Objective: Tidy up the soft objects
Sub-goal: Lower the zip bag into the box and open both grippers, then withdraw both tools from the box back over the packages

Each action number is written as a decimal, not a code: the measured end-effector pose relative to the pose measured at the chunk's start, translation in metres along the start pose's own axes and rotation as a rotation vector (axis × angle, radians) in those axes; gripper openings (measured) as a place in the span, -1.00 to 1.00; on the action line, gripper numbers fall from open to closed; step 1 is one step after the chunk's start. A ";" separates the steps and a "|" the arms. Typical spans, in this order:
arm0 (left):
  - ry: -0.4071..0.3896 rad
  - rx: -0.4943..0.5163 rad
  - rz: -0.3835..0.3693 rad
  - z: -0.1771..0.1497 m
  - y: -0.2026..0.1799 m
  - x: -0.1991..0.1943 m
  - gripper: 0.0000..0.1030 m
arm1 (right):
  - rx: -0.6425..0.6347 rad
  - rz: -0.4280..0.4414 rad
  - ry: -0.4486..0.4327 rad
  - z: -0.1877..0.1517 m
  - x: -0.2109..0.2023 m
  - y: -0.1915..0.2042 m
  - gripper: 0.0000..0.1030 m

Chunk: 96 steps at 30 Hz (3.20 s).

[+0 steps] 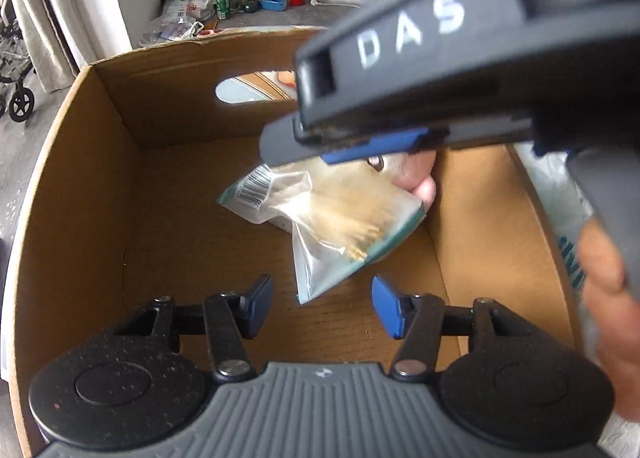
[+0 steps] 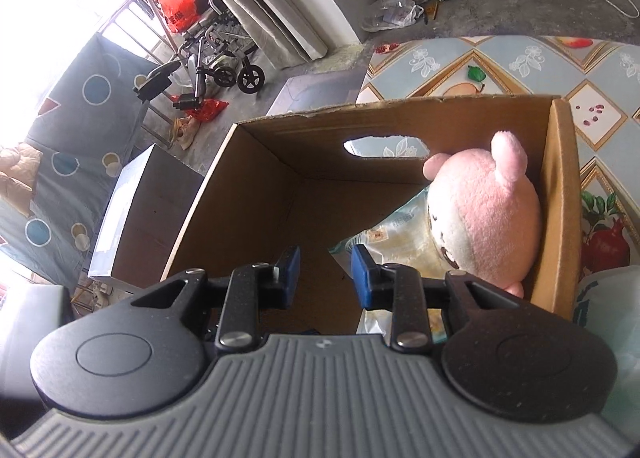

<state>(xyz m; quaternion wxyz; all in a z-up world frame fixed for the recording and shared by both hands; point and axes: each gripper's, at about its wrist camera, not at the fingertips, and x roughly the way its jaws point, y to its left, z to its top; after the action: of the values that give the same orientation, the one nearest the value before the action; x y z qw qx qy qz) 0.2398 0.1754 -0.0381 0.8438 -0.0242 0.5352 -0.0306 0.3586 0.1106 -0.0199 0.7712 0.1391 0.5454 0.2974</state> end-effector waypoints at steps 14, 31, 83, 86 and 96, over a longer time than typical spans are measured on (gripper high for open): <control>0.077 -0.105 0.119 0.006 0.029 0.035 -0.04 | -0.001 0.000 -0.058 0.001 -0.034 -0.022 -0.47; 0.016 -0.203 0.282 0.026 0.044 0.047 -0.03 | -0.002 0.042 -0.056 -0.010 -0.031 -0.026 -0.47; -0.409 0.262 -0.136 -0.055 -0.274 -0.093 0.88 | 0.193 -0.198 -0.523 -0.215 -0.367 -0.206 0.56; -0.409 0.277 -0.162 -0.060 -0.291 -0.084 0.88 | 0.231 -0.230 -0.519 -0.229 -0.373 -0.230 0.56; -0.386 0.255 -0.284 -0.082 -0.325 -0.051 0.83 | 0.314 -0.271 -0.478 -0.263 -0.365 -0.276 0.56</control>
<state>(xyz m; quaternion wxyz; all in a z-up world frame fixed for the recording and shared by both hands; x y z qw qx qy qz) 0.1352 -0.1452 -0.0036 0.9137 0.0021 0.3474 -0.2107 0.1169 -0.3575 0.0123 0.8792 0.2486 0.4016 0.0630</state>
